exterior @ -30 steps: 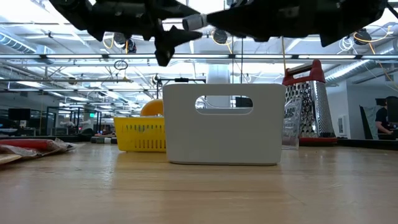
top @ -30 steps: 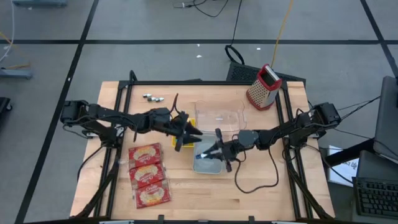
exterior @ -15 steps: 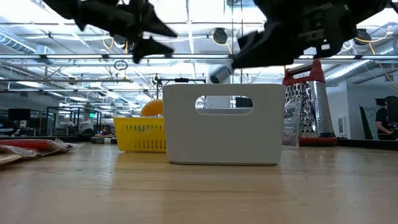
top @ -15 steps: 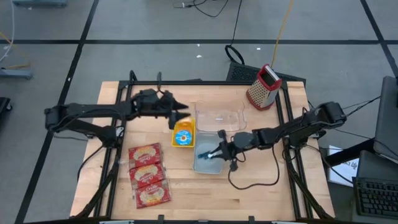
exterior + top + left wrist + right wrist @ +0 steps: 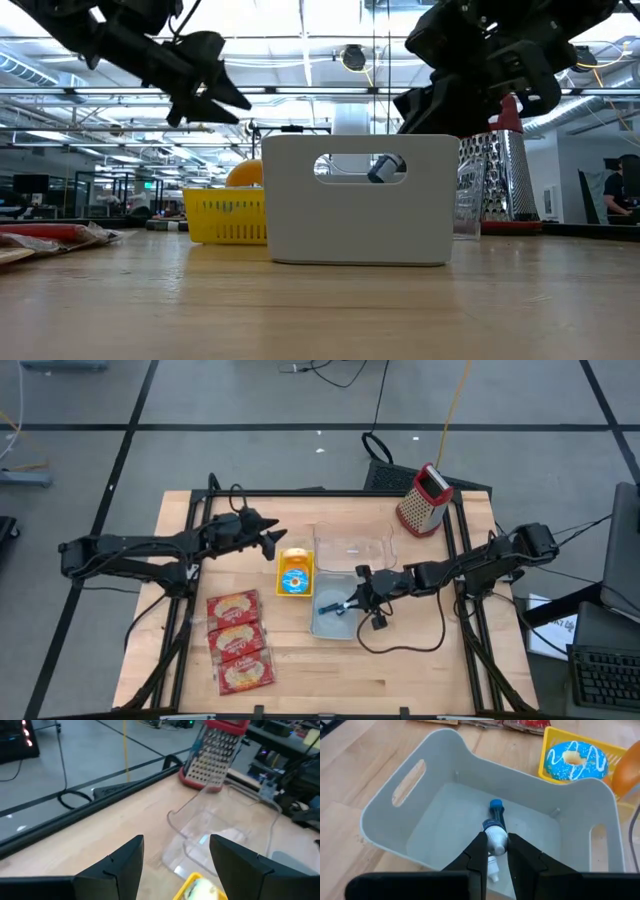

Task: Pick & Place Food Item
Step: Put the purple food coloring bottle into the gray bin, then put the brown food coloring bottle into the gray bin

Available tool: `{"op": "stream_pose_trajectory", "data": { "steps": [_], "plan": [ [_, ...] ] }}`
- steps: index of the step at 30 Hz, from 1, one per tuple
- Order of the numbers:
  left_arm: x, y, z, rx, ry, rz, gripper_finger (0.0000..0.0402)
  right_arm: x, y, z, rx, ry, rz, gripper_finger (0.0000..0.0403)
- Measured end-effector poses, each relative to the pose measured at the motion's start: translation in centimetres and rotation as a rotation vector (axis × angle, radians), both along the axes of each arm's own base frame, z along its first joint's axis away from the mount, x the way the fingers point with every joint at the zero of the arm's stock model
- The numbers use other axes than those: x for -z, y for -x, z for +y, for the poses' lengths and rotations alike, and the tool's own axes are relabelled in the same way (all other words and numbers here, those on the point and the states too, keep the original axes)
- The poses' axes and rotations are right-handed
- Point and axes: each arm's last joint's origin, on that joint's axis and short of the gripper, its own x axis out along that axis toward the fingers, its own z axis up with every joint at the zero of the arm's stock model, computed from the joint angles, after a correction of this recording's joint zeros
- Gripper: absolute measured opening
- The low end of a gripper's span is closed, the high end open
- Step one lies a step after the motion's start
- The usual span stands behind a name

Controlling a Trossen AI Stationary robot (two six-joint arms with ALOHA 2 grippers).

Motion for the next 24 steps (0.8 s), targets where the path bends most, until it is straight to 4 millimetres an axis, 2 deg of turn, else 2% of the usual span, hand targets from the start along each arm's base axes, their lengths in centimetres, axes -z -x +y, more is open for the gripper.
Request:
{"op": "stream_pose_trajectory", "data": {
  "steps": [6,15,20,24],
  "plan": [
    [1.3,0.4,-0.1,-0.024,0.024,0.030,0.0230,0.0,0.0,0.0,0.003,-0.003,0.004,0.0050],
    [1.3,0.4,-0.1,-0.026,0.028,0.029,0.0230,-0.1,-0.1,0.0,0.016,-0.023,-0.005,0.0101],
    [1.3,0.4,-0.1,-0.026,0.028,0.029,0.0230,-0.9,-0.5,0.1,0.053,-0.097,-0.092,0.0121],
    [1.5,0.5,-0.1,-0.026,0.031,0.041,0.0230,-2.4,-0.3,0.0,0.056,-0.123,-0.165,0.0129]
  ]
}}
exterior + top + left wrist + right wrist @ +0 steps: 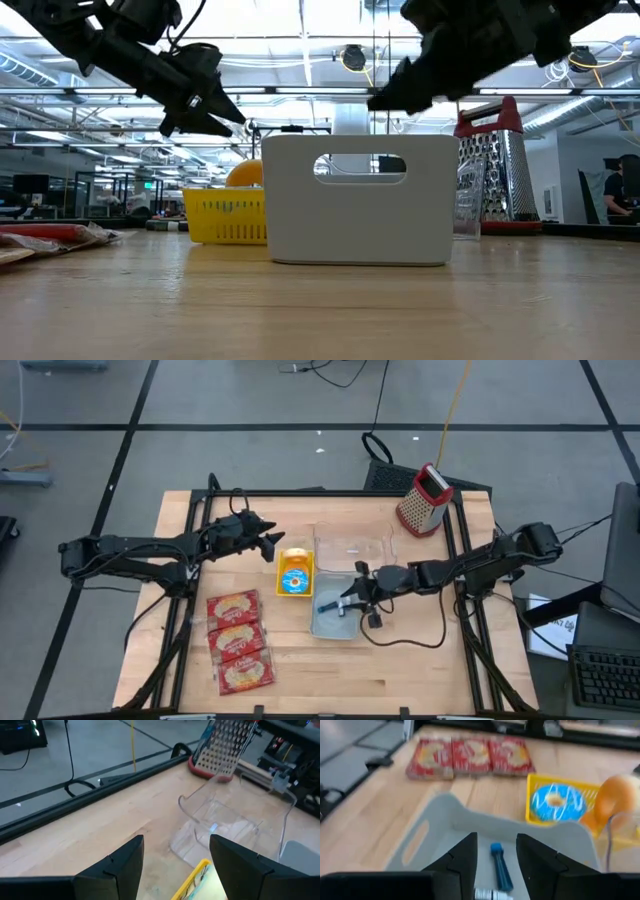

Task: Pick & Place Food Item
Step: Put the brown food coloring bottle into the gray bin

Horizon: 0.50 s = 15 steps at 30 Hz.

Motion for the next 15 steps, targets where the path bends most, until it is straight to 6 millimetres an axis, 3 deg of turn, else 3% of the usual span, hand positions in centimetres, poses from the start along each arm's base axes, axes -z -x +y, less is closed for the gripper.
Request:
{"op": "stream_pose_trajectory", "data": {
  "steps": [4,8,12,15],
  "plan": [
    [0.7,0.4,0.0,-0.018,-0.001,0.091,0.0230,-2.0,1.0,-0.1,0.021,-0.062,-0.055,0.0129],
    [1.9,1.5,0.7,-0.221,0.020,0.221,0.0230,-3.9,2.3,-0.3,0.023,-0.081,-0.105,0.0128],
    [3.1,3.5,2.1,-0.535,0.077,0.317,0.0230,-4.1,3.6,-0.4,0.011,-0.074,-0.136,0.0129],
    [3.9,4.6,3.3,-0.640,0.164,0.356,0.0230,-3.7,4.2,-0.5,0.011,-0.076,-0.154,0.0129]
  ]
}}
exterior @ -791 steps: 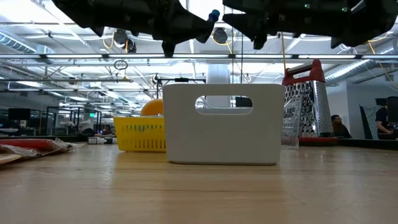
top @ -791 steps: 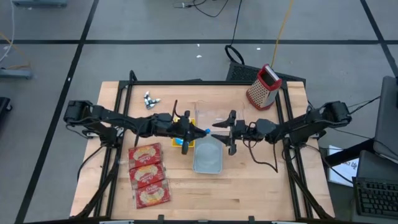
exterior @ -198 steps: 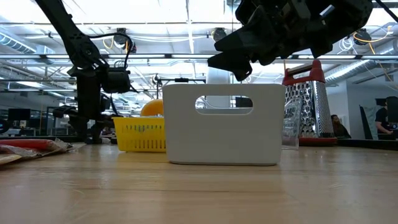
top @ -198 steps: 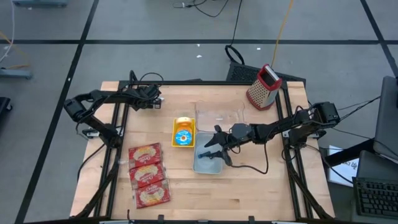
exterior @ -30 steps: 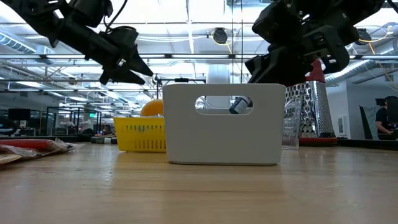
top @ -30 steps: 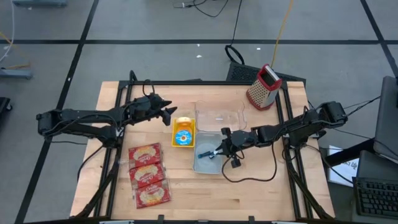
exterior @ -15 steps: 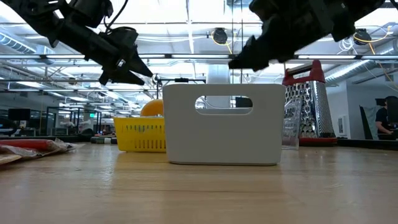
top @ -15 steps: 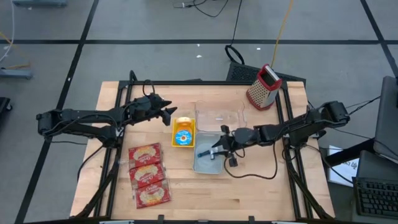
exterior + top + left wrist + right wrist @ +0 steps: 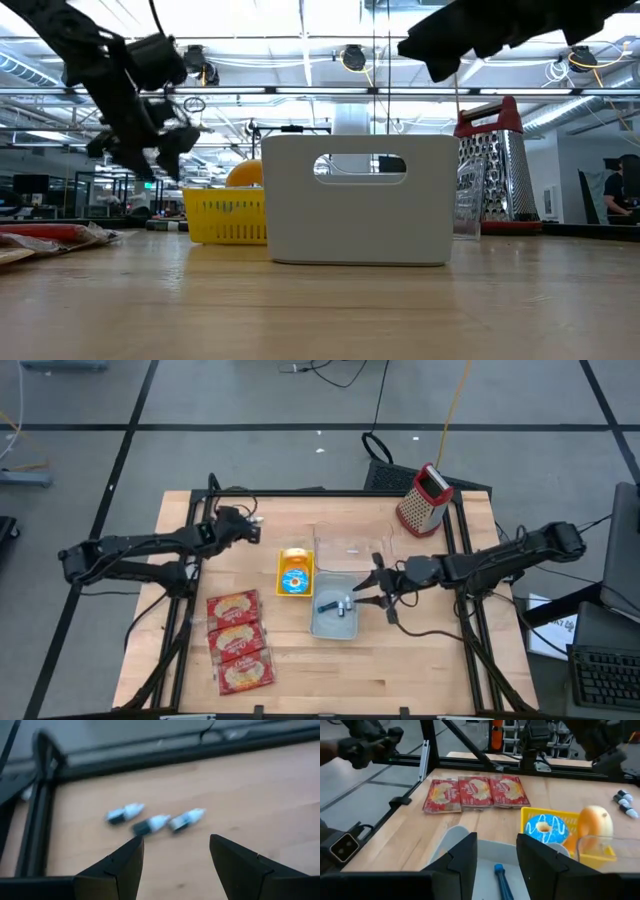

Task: Pick & Place Food Item
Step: Put the brown food coloring bottle into the gray bin

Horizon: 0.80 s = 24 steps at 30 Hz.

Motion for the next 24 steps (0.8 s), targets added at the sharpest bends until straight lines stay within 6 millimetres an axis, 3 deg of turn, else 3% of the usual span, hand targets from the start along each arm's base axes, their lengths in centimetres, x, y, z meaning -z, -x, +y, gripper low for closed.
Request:
{"op": "stream_pose_trajectory", "data": {
  "steps": [10,15,24],
  "plan": [
    [2.5,2.2,4.9,-0.176,0.124,0.065,0.0230,0.6,0.4,-0.1,0.001,-0.009,-0.058,0.0125],
    [3.7,2.1,6.7,-0.178,0.098,0.094,0.0230,0.5,0.4,-0.1,0.001,-0.010,-0.068,0.0121],
    [4.2,1.5,7.3,-0.200,0.057,0.152,0.0230,0.4,0.4,-0.1,0.001,-0.012,-0.080,0.0121]
  ]
}}
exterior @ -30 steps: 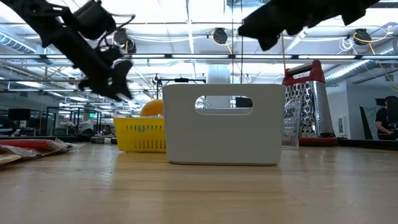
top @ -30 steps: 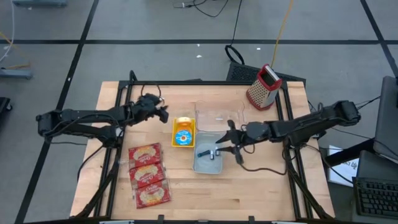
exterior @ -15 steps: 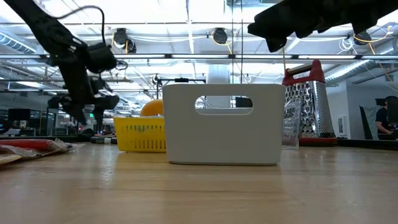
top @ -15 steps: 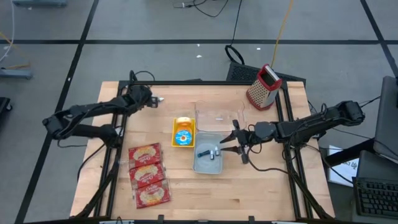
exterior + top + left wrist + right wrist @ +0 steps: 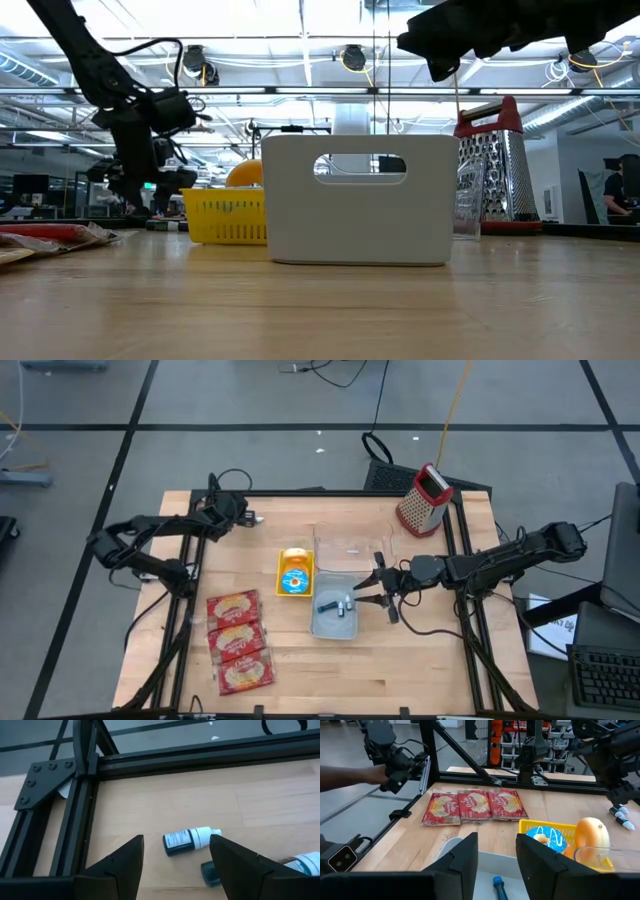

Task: Pick & Place Food Item
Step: Put the brown food coloring bottle into the gray bin

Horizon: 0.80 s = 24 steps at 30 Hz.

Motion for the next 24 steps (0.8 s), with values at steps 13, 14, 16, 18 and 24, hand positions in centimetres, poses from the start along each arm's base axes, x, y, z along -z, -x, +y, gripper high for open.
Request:
{"op": "stream_pose_trajectory", "data": {
  "steps": [13,14,16,18,24],
  "plan": [
    [1.3,-1.1,-0.8,0.070,0.089,0.000,0.0230,0.0,0.0,0.0,0.001,-0.003,0.001,0.0117],
    [1.4,-1.2,-0.9,0.079,0.097,-0.010,0.0230,0.0,0.0,0.0,0.001,-0.004,0.000,0.0118],
    [1.4,-1.4,-1.0,0.101,0.116,-0.030,0.0230,0.0,0.0,0.0,0.001,-0.008,0.000,0.0118],
    [1.4,-1.6,-1.3,0.130,0.136,-0.044,0.0230,0.0,0.0,0.0,0.002,-0.017,0.003,0.0118],
    [1.7,-1.8,-1.6,0.190,0.209,-0.091,0.0230,0.1,0.0,0.0,0.002,-0.021,0.010,0.0117]
  ]
}}
